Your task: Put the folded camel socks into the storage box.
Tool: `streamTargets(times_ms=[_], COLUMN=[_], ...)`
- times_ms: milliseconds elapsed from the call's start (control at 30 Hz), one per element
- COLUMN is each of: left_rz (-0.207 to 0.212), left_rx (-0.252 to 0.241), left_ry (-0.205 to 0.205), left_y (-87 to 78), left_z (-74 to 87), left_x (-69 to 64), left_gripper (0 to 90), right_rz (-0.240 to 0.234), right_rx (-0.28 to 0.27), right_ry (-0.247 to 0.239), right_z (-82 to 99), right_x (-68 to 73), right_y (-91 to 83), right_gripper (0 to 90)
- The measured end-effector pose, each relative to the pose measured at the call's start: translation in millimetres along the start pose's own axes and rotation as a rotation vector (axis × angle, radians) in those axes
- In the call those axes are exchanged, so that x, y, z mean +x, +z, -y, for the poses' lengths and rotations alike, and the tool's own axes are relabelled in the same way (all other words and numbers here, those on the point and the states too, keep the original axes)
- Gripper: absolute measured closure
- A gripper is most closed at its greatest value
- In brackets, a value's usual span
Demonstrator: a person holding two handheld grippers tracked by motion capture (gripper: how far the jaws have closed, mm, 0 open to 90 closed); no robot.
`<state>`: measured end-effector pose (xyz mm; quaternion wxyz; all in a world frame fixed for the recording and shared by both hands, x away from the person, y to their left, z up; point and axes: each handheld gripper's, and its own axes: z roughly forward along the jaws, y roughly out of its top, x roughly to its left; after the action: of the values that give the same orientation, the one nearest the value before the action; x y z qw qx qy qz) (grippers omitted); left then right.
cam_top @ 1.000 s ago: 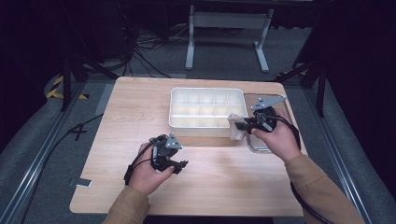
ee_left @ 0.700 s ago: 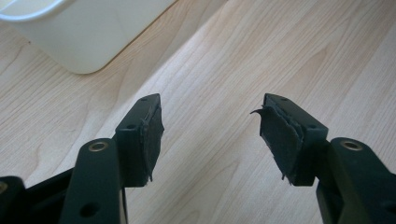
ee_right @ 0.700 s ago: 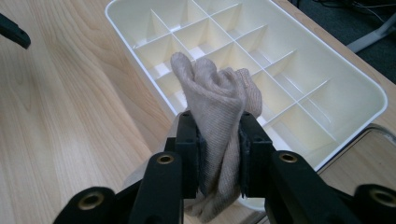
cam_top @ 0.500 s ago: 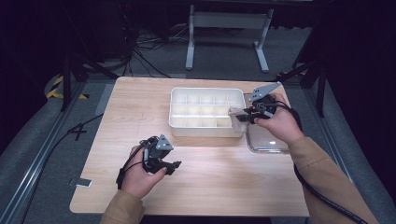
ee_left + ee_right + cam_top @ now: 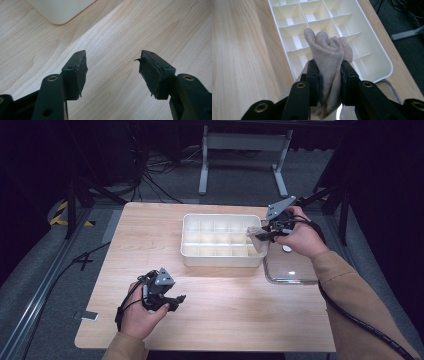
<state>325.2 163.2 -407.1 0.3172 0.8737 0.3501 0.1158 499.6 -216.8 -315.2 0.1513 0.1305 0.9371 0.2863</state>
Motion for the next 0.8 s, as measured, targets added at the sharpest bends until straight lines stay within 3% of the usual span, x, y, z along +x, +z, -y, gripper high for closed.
streamTargets(times_ms=[267,567,767,800], left_rz=[-0.008,0.007,0.018,0.019], left_rx=[-0.009,-0.003,-0.001,-0.001], left_ry=[-0.024,-0.008,-0.012,0.003], left_y=[-3.4,1.4,4.3,4.7], left_z=[4.1,-0.2,-2.7,-3.3], left_x=[3.0,4.1,3.3,4.0], left_gripper=[39.4,39.4,39.5,39.5], right_rz=[0.020,0.040,0.051,0.051], right_rx=[0.042,0.084,0.120,0.120], right_ry=[-0.069,-0.013,-0.029,-0.029], right_z=[-3.2,0.9,4.9,4.9], right_x=[-13.8,-17.0,-11.9,-11.9], right_y=[6.5,24.2,39.1,39.1], right_gripper=[72.9,72.4,72.4,72.4])
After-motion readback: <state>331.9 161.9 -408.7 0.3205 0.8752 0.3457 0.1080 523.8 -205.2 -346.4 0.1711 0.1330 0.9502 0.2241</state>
